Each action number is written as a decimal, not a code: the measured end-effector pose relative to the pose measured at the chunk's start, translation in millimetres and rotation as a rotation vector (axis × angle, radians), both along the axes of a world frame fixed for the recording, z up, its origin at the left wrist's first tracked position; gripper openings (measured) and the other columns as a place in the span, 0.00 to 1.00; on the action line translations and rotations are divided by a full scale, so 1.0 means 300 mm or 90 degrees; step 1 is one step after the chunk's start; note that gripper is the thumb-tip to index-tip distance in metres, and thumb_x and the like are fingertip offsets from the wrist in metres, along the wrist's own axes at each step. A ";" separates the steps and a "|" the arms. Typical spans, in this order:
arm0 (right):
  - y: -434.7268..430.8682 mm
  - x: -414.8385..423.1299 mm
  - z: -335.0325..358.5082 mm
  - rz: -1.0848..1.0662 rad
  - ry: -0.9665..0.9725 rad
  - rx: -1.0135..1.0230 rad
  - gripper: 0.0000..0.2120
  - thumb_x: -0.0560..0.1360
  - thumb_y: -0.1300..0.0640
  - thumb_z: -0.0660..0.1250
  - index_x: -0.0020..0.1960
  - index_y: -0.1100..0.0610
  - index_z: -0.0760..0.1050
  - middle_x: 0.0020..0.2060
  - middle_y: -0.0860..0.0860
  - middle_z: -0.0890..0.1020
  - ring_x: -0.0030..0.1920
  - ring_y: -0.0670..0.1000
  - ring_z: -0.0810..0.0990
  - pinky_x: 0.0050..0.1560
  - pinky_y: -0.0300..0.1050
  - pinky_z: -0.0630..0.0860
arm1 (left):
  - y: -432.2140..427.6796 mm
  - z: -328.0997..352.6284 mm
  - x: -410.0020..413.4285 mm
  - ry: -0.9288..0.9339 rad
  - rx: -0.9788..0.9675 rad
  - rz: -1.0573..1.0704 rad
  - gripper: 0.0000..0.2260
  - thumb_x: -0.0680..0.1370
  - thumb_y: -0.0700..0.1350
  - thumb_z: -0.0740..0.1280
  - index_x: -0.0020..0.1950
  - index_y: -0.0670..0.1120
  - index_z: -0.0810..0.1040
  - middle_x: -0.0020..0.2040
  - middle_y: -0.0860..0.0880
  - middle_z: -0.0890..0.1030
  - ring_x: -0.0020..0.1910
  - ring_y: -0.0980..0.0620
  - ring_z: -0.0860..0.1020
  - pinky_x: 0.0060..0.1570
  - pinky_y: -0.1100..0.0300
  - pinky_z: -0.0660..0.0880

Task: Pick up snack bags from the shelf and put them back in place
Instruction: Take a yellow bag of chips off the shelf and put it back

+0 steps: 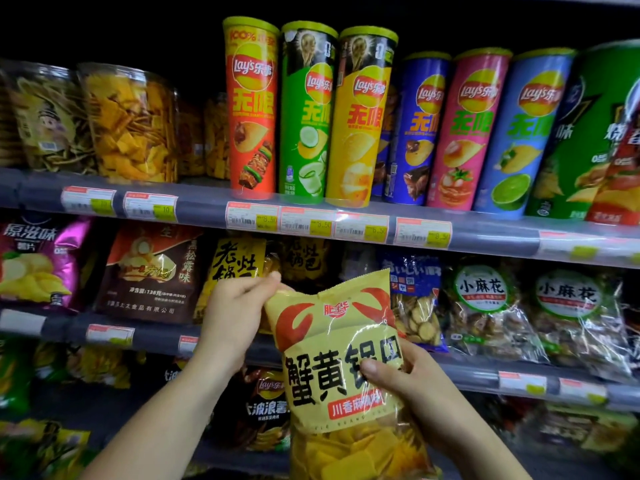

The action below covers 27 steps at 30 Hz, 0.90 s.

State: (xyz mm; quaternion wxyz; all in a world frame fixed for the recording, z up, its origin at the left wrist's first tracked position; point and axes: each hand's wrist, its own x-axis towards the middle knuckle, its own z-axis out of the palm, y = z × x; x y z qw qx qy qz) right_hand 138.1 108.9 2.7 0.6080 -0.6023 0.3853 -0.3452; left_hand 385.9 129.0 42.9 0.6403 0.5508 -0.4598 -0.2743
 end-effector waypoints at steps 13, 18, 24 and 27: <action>-0.031 0.005 0.048 -0.136 -0.018 -0.024 0.24 0.70 0.45 0.78 0.58 0.60 0.79 0.44 0.58 0.90 0.44 0.61 0.90 0.51 0.59 0.85 | 0.023 -0.088 -0.070 -0.063 0.248 -0.331 0.26 0.70 0.70 0.65 0.59 0.54 0.80 0.54 0.53 0.87 0.52 0.54 0.85 0.50 0.57 0.81; -0.073 0.027 0.091 -0.143 -0.010 -0.058 0.24 0.69 0.41 0.74 0.57 0.56 0.80 0.46 0.55 0.90 0.45 0.56 0.90 0.48 0.54 0.86 | -0.013 -0.074 -0.082 -0.049 0.198 -0.290 0.27 0.63 0.64 0.76 0.59 0.53 0.81 0.54 0.54 0.87 0.54 0.53 0.85 0.58 0.49 0.80; -0.110 -0.004 0.076 -0.097 0.121 -0.076 0.30 0.66 0.50 0.79 0.64 0.53 0.74 0.50 0.49 0.87 0.44 0.43 0.89 0.39 0.35 0.82 | -0.097 -0.037 -0.057 -0.103 0.192 -0.194 0.26 0.64 0.67 0.73 0.56 0.53 0.79 0.52 0.52 0.86 0.50 0.54 0.85 0.56 0.53 0.81; -0.148 0.024 0.093 -0.194 0.114 -0.103 0.27 0.69 0.52 0.80 0.63 0.55 0.73 0.48 0.50 0.85 0.41 0.46 0.89 0.41 0.40 0.84 | -0.134 -0.042 -0.048 -0.064 0.156 -0.152 0.32 0.64 0.64 0.76 0.62 0.49 0.76 0.57 0.50 0.83 0.55 0.52 0.83 0.57 0.52 0.80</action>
